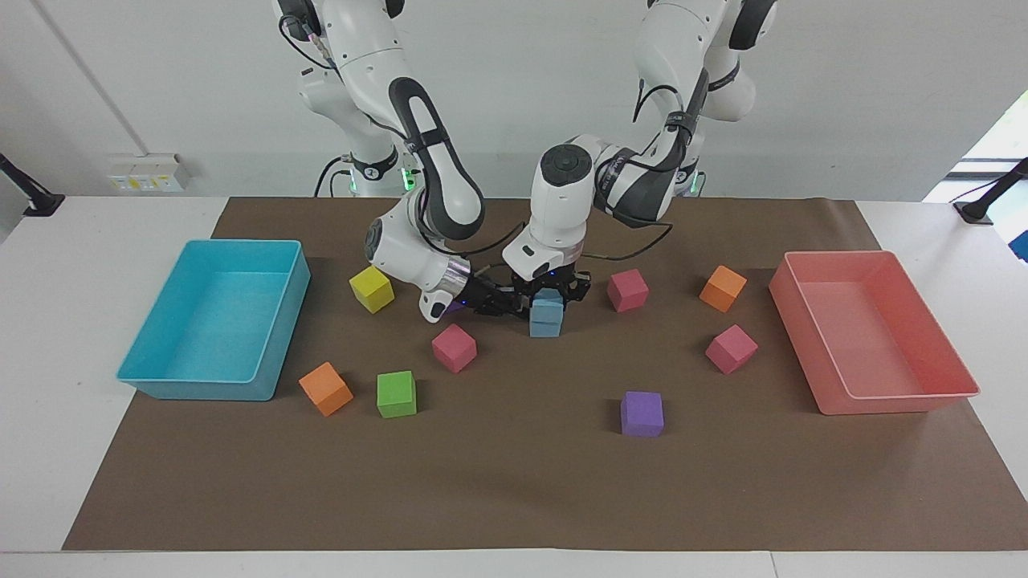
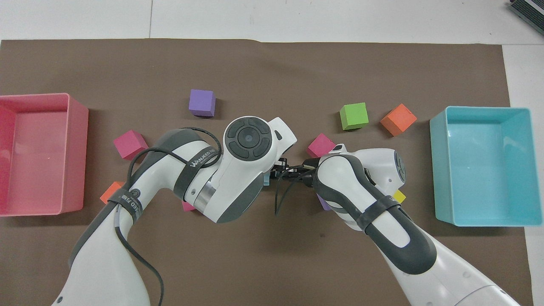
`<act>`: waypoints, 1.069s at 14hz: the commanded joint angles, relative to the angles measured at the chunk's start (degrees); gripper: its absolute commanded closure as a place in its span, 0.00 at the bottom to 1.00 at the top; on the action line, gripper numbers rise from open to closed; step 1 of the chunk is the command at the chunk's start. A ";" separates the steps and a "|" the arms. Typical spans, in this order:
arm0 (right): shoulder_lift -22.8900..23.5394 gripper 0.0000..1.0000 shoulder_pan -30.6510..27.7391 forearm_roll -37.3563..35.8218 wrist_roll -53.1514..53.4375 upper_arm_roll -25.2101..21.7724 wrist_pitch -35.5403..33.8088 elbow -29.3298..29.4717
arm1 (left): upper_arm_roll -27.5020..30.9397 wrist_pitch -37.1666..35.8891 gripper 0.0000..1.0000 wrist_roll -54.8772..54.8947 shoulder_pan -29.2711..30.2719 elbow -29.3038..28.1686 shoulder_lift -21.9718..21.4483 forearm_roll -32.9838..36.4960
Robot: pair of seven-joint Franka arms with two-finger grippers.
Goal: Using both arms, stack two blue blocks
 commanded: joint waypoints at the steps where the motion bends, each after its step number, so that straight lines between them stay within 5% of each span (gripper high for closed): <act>1: 0.59 1.00 -0.13 1.94 -1.88 0.33 0.52 0.55 | 0.74 0.77 1.00 -0.18 -0.73 -2.09 -1.32 -0.52; 10: 0.59 1.00 -0.13 1.94 -1.88 0.33 0.52 0.55 | 0.74 1.48 0.99 -0.27 -0.90 -2.45 -1.15 -0.60; 15: 0.59 1.00 -0.13 1.94 -1.88 0.33 0.52 0.55 | 0.74 1.56 0.34 -0.45 -0.46 -1.22 -0.62 -1.83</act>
